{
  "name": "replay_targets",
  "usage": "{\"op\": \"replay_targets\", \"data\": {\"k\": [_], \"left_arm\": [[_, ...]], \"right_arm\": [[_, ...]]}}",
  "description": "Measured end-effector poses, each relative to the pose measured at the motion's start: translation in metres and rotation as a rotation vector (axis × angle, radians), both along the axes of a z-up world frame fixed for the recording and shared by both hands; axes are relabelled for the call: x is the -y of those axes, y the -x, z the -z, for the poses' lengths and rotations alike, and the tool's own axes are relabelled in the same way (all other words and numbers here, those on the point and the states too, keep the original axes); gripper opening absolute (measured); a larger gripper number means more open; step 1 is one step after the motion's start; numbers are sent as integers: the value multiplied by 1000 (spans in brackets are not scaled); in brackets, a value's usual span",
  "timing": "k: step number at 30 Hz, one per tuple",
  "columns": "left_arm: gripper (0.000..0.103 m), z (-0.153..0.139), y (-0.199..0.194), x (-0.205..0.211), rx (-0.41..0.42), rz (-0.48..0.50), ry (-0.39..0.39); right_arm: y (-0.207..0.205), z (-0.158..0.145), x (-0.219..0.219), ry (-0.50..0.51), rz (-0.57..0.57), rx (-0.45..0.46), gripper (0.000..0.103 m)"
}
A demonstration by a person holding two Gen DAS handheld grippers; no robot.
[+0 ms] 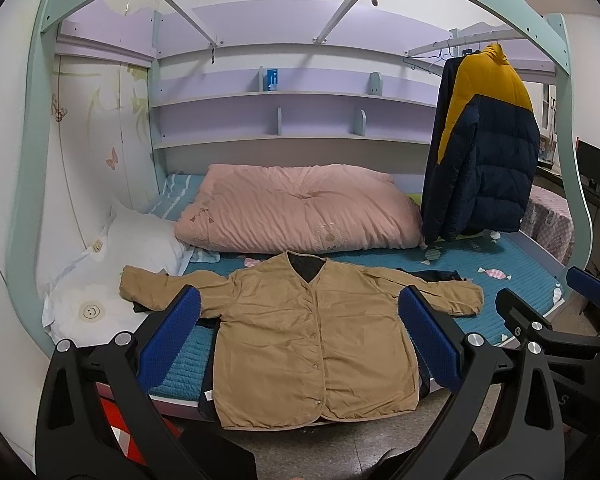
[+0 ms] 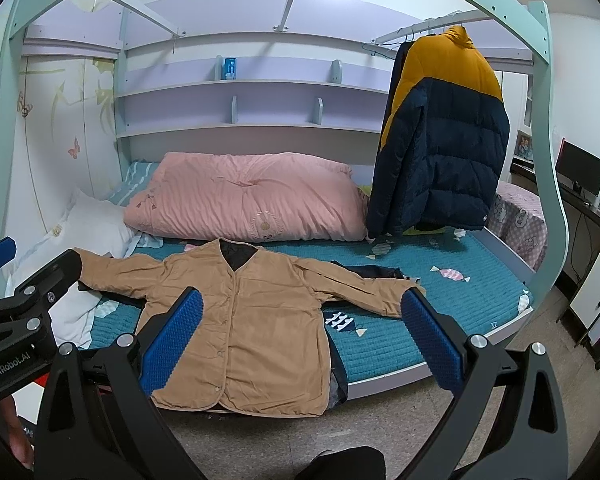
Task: Fold large clothes
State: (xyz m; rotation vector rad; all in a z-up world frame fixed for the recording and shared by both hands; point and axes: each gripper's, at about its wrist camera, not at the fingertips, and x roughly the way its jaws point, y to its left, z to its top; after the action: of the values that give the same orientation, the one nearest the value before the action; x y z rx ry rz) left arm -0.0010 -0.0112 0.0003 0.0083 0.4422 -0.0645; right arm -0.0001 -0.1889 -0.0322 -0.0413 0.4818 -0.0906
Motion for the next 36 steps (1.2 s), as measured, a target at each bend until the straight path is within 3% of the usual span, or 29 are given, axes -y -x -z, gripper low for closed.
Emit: {"op": "replay_targets", "data": {"k": [36], "left_arm": [[99,1,-2,-6,-15,-3,-15]], "right_arm": [[-6,6,1,-9,2,-28,96]]}}
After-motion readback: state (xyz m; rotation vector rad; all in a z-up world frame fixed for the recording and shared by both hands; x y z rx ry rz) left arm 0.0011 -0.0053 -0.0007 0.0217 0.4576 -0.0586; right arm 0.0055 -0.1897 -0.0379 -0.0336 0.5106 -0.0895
